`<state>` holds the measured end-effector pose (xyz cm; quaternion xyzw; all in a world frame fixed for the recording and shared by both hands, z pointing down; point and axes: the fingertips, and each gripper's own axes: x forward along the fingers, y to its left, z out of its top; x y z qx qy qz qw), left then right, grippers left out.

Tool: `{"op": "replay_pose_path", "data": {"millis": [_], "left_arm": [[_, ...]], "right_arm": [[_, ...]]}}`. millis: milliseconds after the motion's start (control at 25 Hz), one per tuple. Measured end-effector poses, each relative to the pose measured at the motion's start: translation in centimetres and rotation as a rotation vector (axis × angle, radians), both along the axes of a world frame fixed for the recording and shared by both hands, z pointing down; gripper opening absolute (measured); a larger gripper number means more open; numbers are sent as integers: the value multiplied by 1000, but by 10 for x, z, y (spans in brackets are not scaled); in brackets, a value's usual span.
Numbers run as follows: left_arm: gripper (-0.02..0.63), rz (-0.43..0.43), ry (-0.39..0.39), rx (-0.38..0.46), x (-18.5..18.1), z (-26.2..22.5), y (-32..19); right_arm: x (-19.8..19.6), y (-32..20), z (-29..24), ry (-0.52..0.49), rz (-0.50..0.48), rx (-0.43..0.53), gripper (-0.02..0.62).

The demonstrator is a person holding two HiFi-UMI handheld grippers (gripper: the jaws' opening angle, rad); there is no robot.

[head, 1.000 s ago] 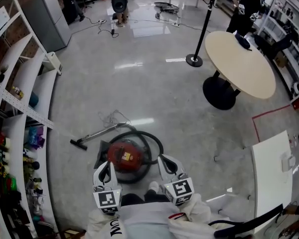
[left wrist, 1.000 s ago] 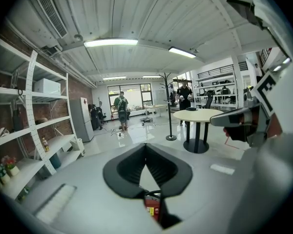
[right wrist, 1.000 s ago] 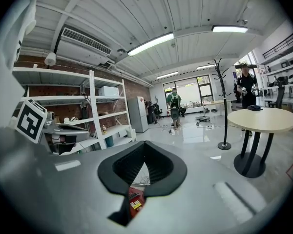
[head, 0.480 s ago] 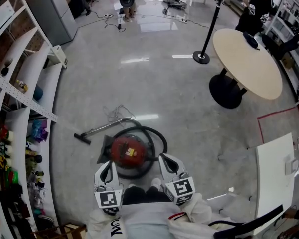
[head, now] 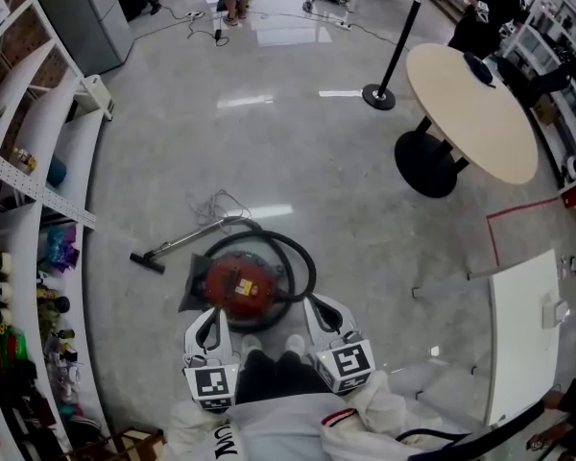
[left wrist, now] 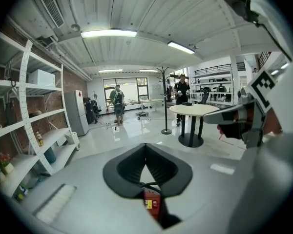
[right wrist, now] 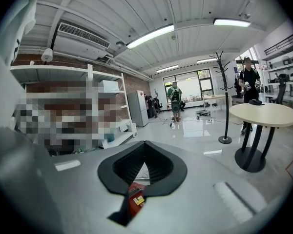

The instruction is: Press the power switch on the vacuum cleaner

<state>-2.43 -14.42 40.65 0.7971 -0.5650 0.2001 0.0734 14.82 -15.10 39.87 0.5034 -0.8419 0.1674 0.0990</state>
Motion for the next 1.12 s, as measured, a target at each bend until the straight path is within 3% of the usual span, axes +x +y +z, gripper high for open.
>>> {"op": "replay_pose_path", "data": {"millis": [520,760,1120], "left_arm": [[0,1,35,-101,-31,68,-4],[0,35,94,-125,-23,100,-4],[0,14,144,-195,-18,160,4]], "right_arm": [[-37,-11,59,21,12,-95,0],[-48,-10,101,25,35,-156,0],[-59,-7,156,65,23,-213,0]]}}
